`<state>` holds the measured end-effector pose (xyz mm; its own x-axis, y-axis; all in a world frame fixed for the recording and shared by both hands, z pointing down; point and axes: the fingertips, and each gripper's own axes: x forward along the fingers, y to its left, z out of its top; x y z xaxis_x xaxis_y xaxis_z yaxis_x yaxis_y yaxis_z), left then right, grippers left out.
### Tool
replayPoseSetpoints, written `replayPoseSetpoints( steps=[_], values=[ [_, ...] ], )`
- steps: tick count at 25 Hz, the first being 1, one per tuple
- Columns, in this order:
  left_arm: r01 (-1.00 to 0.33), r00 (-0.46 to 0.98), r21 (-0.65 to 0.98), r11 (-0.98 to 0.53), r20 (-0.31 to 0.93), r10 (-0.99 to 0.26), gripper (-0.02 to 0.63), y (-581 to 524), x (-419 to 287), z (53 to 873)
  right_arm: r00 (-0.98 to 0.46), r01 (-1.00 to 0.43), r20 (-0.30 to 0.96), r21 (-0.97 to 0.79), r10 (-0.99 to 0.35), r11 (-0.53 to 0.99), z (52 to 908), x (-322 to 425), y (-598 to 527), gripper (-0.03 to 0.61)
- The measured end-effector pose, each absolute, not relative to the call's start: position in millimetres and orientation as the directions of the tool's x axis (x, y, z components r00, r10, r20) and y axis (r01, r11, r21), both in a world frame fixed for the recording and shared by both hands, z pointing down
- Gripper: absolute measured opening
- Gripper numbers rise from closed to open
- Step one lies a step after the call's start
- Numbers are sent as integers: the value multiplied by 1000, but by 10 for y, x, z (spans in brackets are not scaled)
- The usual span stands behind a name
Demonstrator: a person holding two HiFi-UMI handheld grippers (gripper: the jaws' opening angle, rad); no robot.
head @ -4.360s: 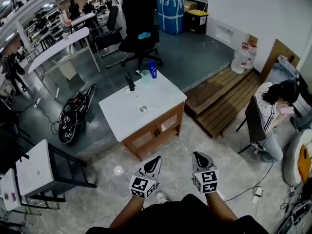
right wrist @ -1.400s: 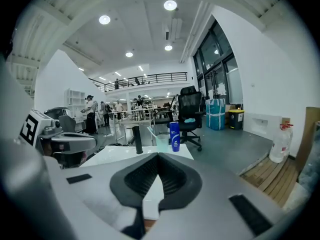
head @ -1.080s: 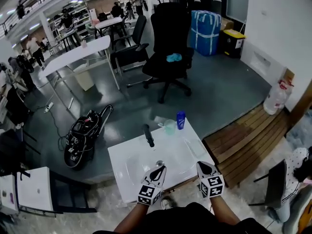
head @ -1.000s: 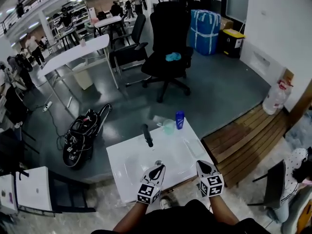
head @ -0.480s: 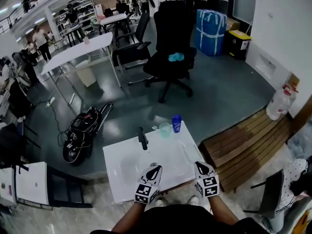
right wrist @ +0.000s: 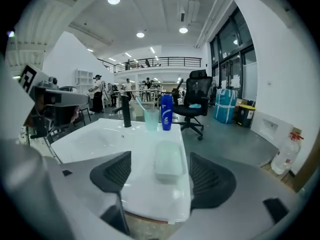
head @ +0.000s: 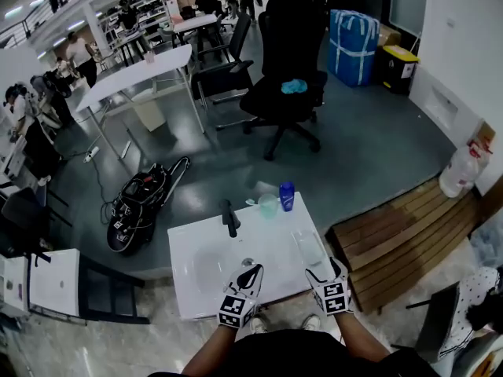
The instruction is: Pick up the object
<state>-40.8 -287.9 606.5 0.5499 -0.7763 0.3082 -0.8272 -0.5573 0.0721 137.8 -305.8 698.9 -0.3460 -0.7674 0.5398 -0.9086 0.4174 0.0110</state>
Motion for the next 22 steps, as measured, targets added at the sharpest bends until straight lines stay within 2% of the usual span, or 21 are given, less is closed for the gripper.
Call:
replayPoseSetpoints(
  steps=[9, 16, 22],
  values=[
    [-859, 499, 74, -506, 340, -797, 18, -2761, -491, 6164, -336, -889, 662, 14, -671, 458, 7667, 1367, -3347, 436],
    [-878, 467, 68, -474, 339, -817, 18, -2731, -586, 6182, -334, -875, 725, -2, -602, 484, 7951, 1266, -3562, 441],
    [-885, 461, 80, -459, 305, -834, 18, -2748, -654, 6056, -322, -883, 725, 3, -609, 469, 7987, 1254, -3643, 440]
  ],
)
